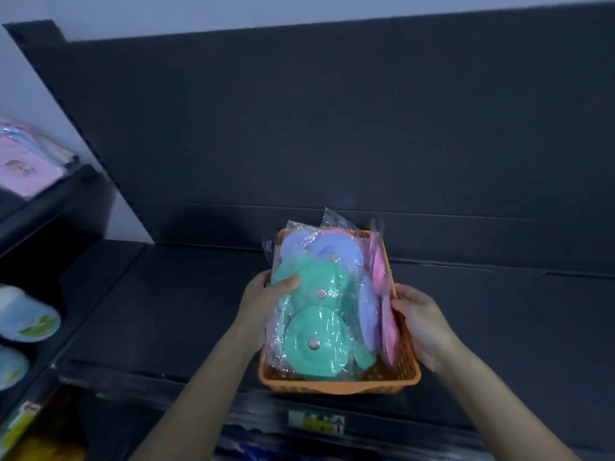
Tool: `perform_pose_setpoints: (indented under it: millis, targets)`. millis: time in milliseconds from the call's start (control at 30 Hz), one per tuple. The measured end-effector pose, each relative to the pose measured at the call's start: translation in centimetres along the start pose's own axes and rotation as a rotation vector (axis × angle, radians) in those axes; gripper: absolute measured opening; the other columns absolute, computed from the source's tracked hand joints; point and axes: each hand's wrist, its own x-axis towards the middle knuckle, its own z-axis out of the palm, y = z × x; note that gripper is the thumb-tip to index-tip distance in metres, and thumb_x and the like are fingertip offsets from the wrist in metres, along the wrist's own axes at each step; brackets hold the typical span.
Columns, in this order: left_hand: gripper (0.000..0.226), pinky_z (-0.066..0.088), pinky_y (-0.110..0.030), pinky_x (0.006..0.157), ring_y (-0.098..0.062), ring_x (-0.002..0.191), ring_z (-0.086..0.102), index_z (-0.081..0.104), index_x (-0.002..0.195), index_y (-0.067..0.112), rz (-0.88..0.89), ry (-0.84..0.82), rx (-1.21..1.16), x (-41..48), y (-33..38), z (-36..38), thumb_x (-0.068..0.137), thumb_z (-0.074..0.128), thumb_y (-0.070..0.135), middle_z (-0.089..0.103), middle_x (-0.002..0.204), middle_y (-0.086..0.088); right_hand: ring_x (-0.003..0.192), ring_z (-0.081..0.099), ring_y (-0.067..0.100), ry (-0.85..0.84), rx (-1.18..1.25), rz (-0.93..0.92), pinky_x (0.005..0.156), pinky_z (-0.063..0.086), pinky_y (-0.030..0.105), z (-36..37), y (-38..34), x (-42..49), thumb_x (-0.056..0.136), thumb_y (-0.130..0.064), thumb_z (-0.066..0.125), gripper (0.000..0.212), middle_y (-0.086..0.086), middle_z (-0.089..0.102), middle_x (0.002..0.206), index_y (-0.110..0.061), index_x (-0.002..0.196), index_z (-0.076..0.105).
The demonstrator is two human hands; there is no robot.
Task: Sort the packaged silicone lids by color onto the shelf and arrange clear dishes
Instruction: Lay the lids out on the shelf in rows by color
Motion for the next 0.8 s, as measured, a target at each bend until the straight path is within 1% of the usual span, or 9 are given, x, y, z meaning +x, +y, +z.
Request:
perform_pose_setpoints:
  millis: [133, 267, 400, 467, 533, 600, 667, 733, 800]
  targets:
    - [0.042, 0.055, -0.052, 0.084, -0.032, 0.091, 0.07, 0.065, 0.109, 0.01, -0.012, -0.102, 0.035, 1.9, 0.2, -2.6, 0.072, 0.078, 0.024, 0.072, 0.102, -0.012, 0.08, 0.066, 0.029, 0.11, 0.015, -0.025, 0.075, 0.054, 0.038, 3.0, 0.5, -0.5, 0.09, 0.009, 0.039, 0.029, 0.019, 0.07, 0.09, 0.0, 0.094, 0.066]
    - [0.037, 0.058, -0.043, 0.077, -0.026, 0.087, 0.072, 0.062, 0.107, 0.015, -0.058, -0.097, 0.007, 2.6, 0.0, -3.1, 0.074, 0.078, 0.022, 0.073, 0.099, -0.007, 0.077, 0.064, 0.029, 0.186, -0.014, -0.046, 0.078, 0.053, 0.041, 4.0, 0.4, -0.7, 0.088, 0.01, 0.04, 0.027, 0.02, 0.068, 0.087, 0.004, 0.094, 0.066]
    - [0.039, 0.058, -0.043, 0.081, -0.021, 0.09, 0.071, 0.061, 0.109, 0.018, -0.052, -0.122, 0.026, 2.7, -0.3, -2.9, 0.075, 0.078, 0.027, 0.072, 0.102, -0.002, 0.065, 0.064, 0.022, 0.231, -0.072, -0.061, 0.066, 0.053, 0.032, 4.0, -0.1, -1.2, 0.089, 0.006, 0.043, 0.025, 0.013, 0.068, 0.075, 0.0, 0.084, 0.066]
    - [0.038, 0.057, -0.042, 0.084, -0.018, 0.092, 0.07, 0.061, 0.107, 0.02, -0.03, -0.12, 0.067, 2.8, -0.4, -2.8, 0.075, 0.078, 0.03, 0.072, 0.103, 0.001, 0.066, 0.066, 0.022, 0.246, -0.085, -0.068, 0.067, 0.054, 0.033, 4.1, -0.1, -1.3, 0.091, 0.002, 0.046, 0.023, 0.013, 0.069, 0.076, -0.002, 0.083, 0.067]
    - [0.04, 0.056, -0.042, 0.086, -0.016, 0.093, 0.069, 0.06, 0.108, 0.022, 0.003, -0.13, 0.12, 2.9, -0.4, -3.0, 0.075, 0.078, 0.034, 0.071, 0.104, 0.003, 0.077, 0.069, 0.029, 0.269, -0.105, -0.07, 0.076, 0.056, 0.04, 4.1, 0.0, -1.2, 0.092, -0.005, 0.049, 0.02, 0.017, 0.072, 0.085, -0.001, 0.09, 0.069]
    - [0.048, 0.055, -0.04, 0.087, -0.014, 0.095, 0.068, 0.056, 0.115, 0.022, 0.041, -0.131, 0.196, 2.7, -0.2, -3.2, 0.075, 0.077, 0.038, 0.069, 0.106, 0.005, 0.08, 0.068, 0.03, 0.312, -0.165, -0.081, 0.079, 0.055, 0.042, 4.1, 0.2, -1.3, 0.092, -0.009, 0.051, 0.02, 0.015, 0.073, 0.086, -0.003, 0.088, 0.07]
    - [0.052, 0.053, -0.034, 0.089, -0.011, 0.1, 0.063, 0.051, 0.12, 0.023, 0.129, -0.115, 0.32, 2.4, 0.2, -3.4, 0.077, 0.074, 0.04, 0.064, 0.115, 0.007, 0.073, 0.065, 0.027, 0.347, -0.229, -0.112, 0.072, 0.053, 0.039, 4.3, 0.2, -1.9, 0.091, -0.011, 0.049, 0.022, 0.009, 0.07, 0.077, -0.004, 0.08, 0.067]
    - [0.055, 0.044, -0.027, 0.094, -0.01, 0.114, 0.053, 0.046, 0.126, 0.026, 0.26, -0.096, 0.477, 2.1, 0.7, -3.5, 0.079, 0.072, 0.039, 0.05, 0.131, 0.009, 0.066, 0.054, 0.023, 0.371, -0.276, -0.183, 0.063, 0.046, 0.035, 4.7, -0.1, -2.9, 0.089, -0.011, 0.046, 0.024, 0.004, 0.061, 0.065, -0.004, 0.071, 0.06]
    - [0.071, 0.032, -0.023, 0.1, -0.013, 0.128, 0.04, 0.038, 0.139, 0.017, 0.369, -0.056, 0.608, 1.8, 1.0, -3.5, 0.08, 0.071, 0.039, 0.037, 0.139, 0.005, 0.064, 0.05, 0.028, 0.411, -0.319, -0.302, 0.062, 0.043, 0.037, 5.3, -0.8, -4.3, 0.091, -0.009, 0.045, 0.023, 0.006, 0.056, 0.061, -0.002, 0.073, 0.058]
